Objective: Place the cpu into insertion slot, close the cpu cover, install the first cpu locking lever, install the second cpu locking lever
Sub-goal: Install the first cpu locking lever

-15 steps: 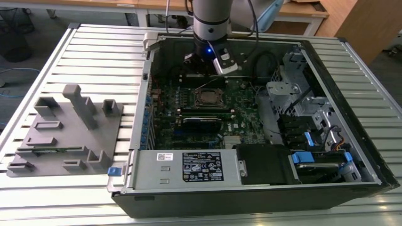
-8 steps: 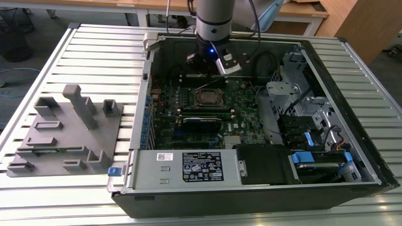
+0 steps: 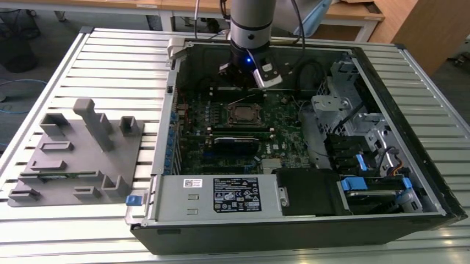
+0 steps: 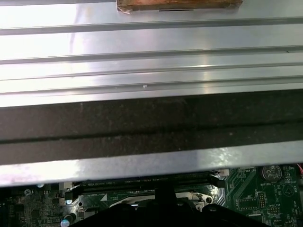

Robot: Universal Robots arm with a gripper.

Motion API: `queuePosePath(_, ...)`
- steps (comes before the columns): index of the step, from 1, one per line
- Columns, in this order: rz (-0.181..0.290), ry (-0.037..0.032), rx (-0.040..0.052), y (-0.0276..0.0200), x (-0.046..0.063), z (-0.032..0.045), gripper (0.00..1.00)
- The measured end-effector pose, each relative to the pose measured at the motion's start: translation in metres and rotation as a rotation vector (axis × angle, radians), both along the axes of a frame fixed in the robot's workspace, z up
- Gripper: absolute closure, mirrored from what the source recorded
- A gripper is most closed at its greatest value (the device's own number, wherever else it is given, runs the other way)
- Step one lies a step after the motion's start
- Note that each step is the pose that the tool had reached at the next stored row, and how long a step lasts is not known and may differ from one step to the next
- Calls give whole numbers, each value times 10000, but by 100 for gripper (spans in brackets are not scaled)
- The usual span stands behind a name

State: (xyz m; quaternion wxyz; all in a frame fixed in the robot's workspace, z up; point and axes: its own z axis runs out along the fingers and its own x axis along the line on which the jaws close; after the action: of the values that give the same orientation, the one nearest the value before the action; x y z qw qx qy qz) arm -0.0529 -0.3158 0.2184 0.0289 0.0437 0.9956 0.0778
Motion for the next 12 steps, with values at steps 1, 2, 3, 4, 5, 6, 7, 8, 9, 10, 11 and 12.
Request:
queuePosePath(1, 0, 0, 0, -1, 0, -2, 90)
queuePosePath(2, 0, 1, -1, -2, 0, -3, 90)
queuePosePath(3, 0, 1, -2, -3, 0, -7, 90)
queuePosePath(4, 0, 0, -1, -3, 0, -7, 90)
queuePosePath(5, 0, 0, -1, -3, 0, -8, 90)
queuePosePath(6, 0, 0, 0, -3, 0, -10, 90)
queuePosePath(7, 0, -2, 2, -2, 0, -13, 90)
queuePosePath(8, 0, -2, 1, -2, 0, -16, 90)
queuePosePath(9, 1, -1, -2, -3, 0, -19, 90)
queuePosePath(10, 1, -1, -3, -3, 0, -23, 90)
queuePosePath(11, 1, -2, -3, -3, 0, -28, 90)
queuePosePath(12, 0, -2, -3, -3, 0, -33, 90)
